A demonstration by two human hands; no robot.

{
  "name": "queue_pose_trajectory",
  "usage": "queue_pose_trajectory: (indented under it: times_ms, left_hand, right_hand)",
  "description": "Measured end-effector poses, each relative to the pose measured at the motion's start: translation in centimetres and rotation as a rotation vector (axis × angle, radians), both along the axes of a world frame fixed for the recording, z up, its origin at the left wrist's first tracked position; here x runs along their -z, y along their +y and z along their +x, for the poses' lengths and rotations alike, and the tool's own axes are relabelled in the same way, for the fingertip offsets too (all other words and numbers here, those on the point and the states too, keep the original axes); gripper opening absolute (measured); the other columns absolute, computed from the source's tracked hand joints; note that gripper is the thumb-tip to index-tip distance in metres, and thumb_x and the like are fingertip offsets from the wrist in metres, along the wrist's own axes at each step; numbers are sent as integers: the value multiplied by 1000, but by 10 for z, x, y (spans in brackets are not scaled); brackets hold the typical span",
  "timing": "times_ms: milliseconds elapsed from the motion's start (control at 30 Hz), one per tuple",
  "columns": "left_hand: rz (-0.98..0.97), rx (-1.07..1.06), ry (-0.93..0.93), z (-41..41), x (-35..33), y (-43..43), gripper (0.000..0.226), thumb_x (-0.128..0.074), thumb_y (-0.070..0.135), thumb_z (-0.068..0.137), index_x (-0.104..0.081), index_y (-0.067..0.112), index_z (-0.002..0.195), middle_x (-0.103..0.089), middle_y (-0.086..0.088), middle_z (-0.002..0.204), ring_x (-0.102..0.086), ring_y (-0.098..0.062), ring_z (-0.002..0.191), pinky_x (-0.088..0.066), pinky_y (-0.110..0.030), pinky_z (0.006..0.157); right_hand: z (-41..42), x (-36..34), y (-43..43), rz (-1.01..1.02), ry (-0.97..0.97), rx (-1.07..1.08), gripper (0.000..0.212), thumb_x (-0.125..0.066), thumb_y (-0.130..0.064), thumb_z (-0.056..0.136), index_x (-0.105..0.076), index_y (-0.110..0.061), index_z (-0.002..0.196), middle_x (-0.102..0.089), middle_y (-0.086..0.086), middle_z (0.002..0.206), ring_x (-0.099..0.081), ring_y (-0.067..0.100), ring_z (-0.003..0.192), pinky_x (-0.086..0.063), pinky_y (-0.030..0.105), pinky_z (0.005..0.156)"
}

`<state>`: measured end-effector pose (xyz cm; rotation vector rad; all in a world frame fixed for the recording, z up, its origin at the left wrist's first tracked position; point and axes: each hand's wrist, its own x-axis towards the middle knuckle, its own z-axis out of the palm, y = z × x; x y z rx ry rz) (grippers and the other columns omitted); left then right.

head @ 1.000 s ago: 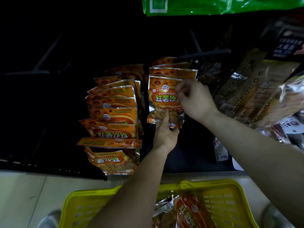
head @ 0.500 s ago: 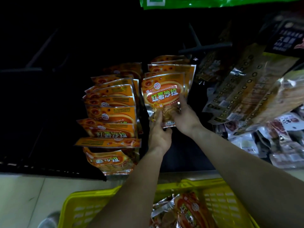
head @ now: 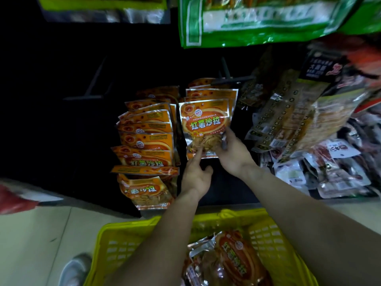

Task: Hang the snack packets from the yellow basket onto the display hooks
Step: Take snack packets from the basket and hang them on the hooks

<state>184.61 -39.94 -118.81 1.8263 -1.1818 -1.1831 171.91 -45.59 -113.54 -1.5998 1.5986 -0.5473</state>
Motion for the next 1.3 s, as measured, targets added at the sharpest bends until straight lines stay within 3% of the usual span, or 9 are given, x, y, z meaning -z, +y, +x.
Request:
queue_pose_trajectory:
  times_ms: [167,267,400,567,767,933,1067,1133,1300]
  left_hand:
    - [19,42,-12,7,-40,44,69,-61,31,94,-27,43,154,-40,3,156,-45,-21,138,-42,-42,110]
    - [20,77,-61,13,-66,79,69,-63,37,92,-32,39,153,-43,1,154,-48,-22,135,-44,-43,109]
    - [13,108,-77,18,-91,132,67,-65,30,94,-35,33,153,-42,-4,154,-45,-27,138,-41,-46,111]
    - [-3,182,-281,29,-98,204,62,-66,32,93,-42,35,149,-47,0,151,-52,-22,131,-44,-38,108]
    - [145,323,-475,47,-74,258,61,-62,40,95,-40,34,151,-47,-2,152,-52,-26,130,-43,-31,102]
    - [251,402,-554,59,-41,269,61,-59,41,97,-35,33,152,-44,-5,153,-58,-26,117,-45,-31,89]
    - [366,441,-589,65,-13,260,65,-59,41,97,-29,35,154,-39,-5,156,-56,-28,122,-49,-42,101]
    - [392,444,-588,68,4,253,67,-61,41,96,-29,35,155,-37,-4,158,-54,-29,126,-49,-41,101]
    - [412,461,-573,72,48,234,66,-65,38,93,-37,31,152,-41,-6,154,-50,-30,130,-47,-45,102]
  right_hand:
    - [-11,-35,42,-33,90,-60,58,-54,-30,96,-30,-27,149,-50,12,136,-54,33,120,-40,31,85]
    - [-22,-54,75,-61,114,-88,58,-55,-30,93,-33,-27,147,-52,13,133,-53,35,121,-37,30,85]
    - [-40,-65,125,-28,175,-130,68,-56,-34,93,-27,-21,153,-47,19,142,-51,38,125,-39,32,90]
    - [-53,-54,202,33,239,-162,69,-56,-35,95,-25,-17,154,-45,18,145,-57,35,117,-40,31,87]
    - [-69,-19,267,153,342,-258,64,-57,-30,97,-30,-12,152,-41,23,148,-43,40,134,-37,39,104]
    - [-82,25,275,313,426,-271,65,-55,-31,97,-29,-14,153,-45,24,144,-46,42,130,-41,44,106]
    - [-79,59,264,405,464,-299,62,-53,-31,97,-29,-12,151,-44,24,144,-47,41,129,-41,45,107]
    - [-73,73,257,442,471,-254,66,-55,-30,95,-26,-12,153,-40,25,145,-46,44,130,-41,47,108]
    - [-61,105,244,330,566,-192,75,-61,-40,86,-31,-6,146,-30,24,148,-34,47,132,-33,54,110]
